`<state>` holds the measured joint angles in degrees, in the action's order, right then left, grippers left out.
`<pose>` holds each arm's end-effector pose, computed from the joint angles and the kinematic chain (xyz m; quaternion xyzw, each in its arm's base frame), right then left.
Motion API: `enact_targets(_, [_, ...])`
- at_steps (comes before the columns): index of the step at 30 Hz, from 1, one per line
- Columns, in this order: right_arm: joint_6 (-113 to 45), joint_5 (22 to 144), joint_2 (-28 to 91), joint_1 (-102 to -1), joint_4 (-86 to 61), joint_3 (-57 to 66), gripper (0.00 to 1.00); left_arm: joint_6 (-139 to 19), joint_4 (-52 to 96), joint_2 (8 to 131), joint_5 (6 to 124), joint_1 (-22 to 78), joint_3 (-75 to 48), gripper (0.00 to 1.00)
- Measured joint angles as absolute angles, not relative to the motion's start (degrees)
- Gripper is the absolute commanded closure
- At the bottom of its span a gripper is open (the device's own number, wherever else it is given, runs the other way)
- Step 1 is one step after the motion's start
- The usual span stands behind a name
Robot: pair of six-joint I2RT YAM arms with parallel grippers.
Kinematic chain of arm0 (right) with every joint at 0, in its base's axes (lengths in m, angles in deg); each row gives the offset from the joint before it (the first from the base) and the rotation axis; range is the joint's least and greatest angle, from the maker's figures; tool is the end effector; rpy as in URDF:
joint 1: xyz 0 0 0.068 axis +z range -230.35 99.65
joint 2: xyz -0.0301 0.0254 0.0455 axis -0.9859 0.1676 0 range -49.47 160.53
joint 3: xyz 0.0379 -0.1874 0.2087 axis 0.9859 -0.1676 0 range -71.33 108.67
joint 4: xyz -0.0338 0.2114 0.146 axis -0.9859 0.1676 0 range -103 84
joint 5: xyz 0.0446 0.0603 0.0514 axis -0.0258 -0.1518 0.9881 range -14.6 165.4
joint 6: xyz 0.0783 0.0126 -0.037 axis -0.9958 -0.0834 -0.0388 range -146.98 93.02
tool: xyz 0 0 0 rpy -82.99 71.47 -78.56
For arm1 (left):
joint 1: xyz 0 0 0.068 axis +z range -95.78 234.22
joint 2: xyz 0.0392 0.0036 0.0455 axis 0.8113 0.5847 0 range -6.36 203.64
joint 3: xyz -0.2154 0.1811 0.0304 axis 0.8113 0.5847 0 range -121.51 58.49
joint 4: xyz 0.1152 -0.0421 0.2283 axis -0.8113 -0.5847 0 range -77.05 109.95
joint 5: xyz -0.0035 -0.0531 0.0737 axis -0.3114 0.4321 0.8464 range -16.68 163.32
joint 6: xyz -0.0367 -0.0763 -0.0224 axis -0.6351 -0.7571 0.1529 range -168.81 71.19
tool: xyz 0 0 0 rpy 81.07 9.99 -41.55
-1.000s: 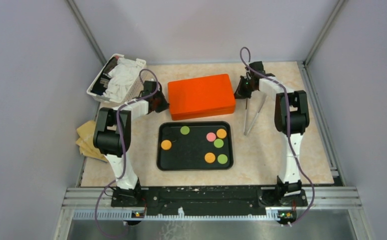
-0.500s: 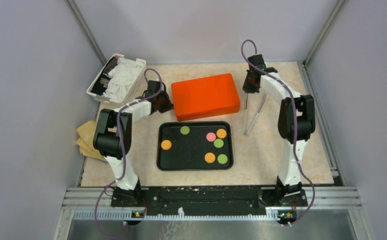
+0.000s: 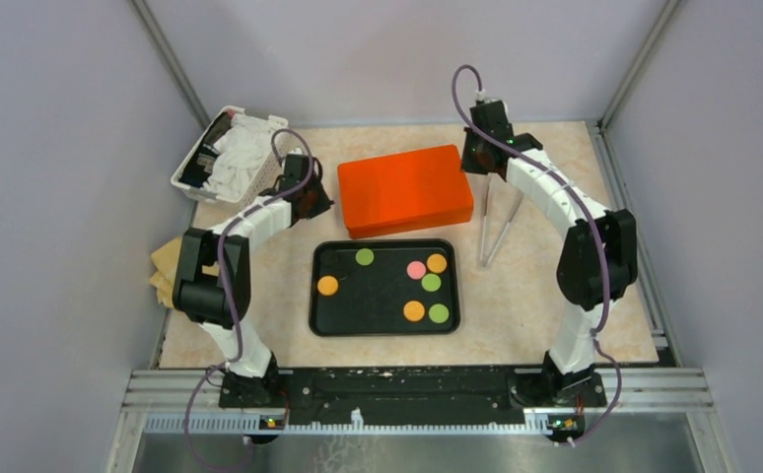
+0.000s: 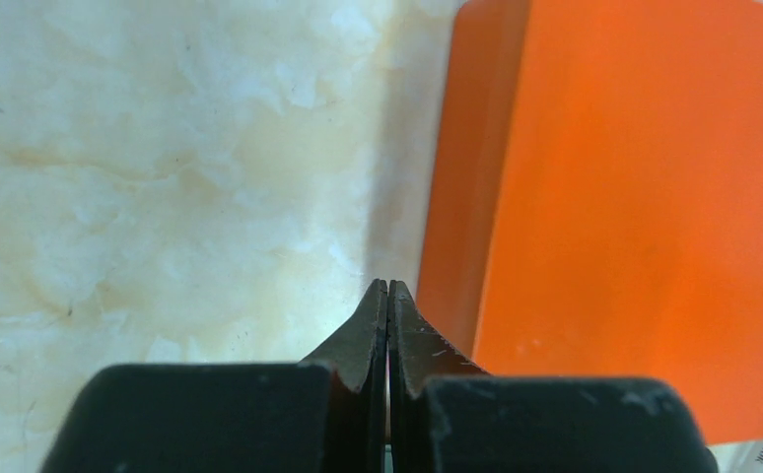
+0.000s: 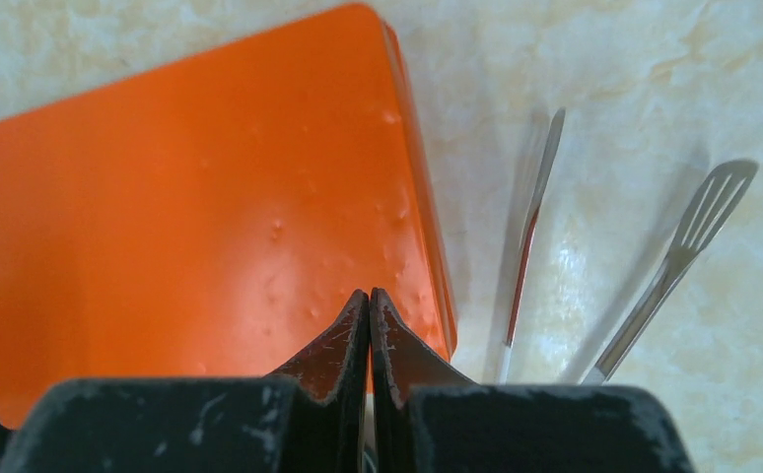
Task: Pack the cookies
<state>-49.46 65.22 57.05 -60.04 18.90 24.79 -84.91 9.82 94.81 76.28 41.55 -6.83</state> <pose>0.4349 0.1464 0.2907 0.0531 0.9102 0.0714 0.4046 0.4011 -0.0861 0.1805 -0.1977 0.9055 -0.1329 0.3511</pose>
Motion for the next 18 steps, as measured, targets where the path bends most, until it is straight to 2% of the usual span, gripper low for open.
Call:
enact_targets(9, [-49.66,68.66,59.52,-59.86,17.76,15.24,1.0,-82.92,11.15,85.54,77.73,38.65,-6.52,1.0])
enact_targets(18, [-49.63,69.75,60.81,-59.8,15.77,14.82,1.0,-80.36,12.79,82.13,78.32,37.18,-6.11,1.0])
